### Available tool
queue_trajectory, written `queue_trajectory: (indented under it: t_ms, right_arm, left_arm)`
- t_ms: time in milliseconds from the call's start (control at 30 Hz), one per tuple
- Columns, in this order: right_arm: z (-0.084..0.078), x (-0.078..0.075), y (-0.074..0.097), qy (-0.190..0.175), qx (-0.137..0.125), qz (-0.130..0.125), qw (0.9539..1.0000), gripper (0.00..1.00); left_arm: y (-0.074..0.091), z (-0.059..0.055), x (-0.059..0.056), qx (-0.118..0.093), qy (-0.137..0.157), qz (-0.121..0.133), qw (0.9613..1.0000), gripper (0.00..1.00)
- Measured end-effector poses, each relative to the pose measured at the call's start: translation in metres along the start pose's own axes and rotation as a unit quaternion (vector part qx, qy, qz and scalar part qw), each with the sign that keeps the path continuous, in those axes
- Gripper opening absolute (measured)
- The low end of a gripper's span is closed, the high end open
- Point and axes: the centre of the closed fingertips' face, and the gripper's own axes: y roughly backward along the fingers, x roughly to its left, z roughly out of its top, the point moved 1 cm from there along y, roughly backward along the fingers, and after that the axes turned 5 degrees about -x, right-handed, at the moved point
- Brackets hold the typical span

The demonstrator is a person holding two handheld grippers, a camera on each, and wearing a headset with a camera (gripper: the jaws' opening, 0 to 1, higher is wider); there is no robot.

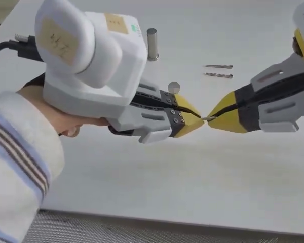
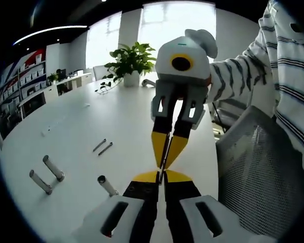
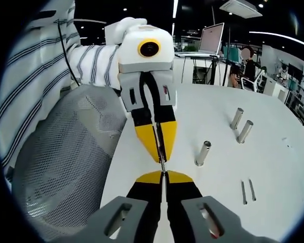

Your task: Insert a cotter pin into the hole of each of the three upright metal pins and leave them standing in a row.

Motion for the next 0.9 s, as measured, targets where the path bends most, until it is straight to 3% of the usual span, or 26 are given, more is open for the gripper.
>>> queue_trajectory:
  t_ms: [233,333,400,600,767,900]
  right_arm:
    - [0.0,-0.01,0.003,-0.005,-0.004,-0.013,0.9999,0.0]
    - [-0.004,-0.019,0.004,-0.007,0.005,-0.023,0.9997,0.0]
    - [-0.005,-0.023,0.004,-0.008,0.01,-0.028,0.9995,0.0]
    - [-0.013,-0.047,0.005,-0.023,0.027,-0.053,0.998,0.0]
    - [-0.018,-0.056,0.0,-0.028,0.037,-0.062,0.997,0.0]
    - [-0.019,-0.06,-0.004,-0.031,0.041,-0.066,0.9965,0.0]
  left_arm:
    - [0.002,0.002,0.012,-0.01,0.003,0.027,0.9996,0.03]
    - [0.004,0.001,0.024,-0.011,0.009,0.052,0.9985,0.14]
    - [0.007,0.0,0.035,-0.008,-0.008,0.079,0.9968,0.2]
    - [0.011,-0.003,0.051,-0.017,0.005,0.109,0.9939,0.31]
    - [0.013,-0.006,0.066,-0.009,-0.002,0.13,0.9914,0.29]
    - [0.01,-0.003,0.074,-0.01,-0.008,0.131,0.9913,0.24]
